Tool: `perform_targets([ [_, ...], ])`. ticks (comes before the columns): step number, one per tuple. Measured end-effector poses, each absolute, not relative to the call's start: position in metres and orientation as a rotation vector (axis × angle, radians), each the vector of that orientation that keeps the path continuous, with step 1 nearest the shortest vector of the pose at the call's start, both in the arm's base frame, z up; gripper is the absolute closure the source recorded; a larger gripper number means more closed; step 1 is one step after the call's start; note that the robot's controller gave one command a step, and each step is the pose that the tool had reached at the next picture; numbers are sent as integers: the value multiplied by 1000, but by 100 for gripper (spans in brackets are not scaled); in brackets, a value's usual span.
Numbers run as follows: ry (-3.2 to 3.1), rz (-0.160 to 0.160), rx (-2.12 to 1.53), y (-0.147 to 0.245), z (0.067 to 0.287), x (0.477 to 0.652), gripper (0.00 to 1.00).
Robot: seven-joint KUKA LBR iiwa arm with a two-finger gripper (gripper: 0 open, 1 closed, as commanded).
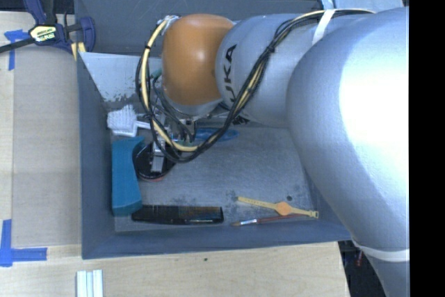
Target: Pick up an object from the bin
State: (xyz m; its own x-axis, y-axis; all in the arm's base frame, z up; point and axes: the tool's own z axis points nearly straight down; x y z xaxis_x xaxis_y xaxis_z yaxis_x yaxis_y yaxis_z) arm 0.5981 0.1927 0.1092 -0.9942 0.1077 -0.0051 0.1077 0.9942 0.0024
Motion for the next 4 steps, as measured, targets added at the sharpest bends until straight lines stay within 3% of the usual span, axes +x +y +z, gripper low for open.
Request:
perform_targets([
  [1,3099,7,-398,171,87,592,0],
  [2,3121,7,-181,175,80,596,0],
  [3,3114,8,-239,167,78,594,0],
  [4,3118,8,-226,168,144,593,0],
])
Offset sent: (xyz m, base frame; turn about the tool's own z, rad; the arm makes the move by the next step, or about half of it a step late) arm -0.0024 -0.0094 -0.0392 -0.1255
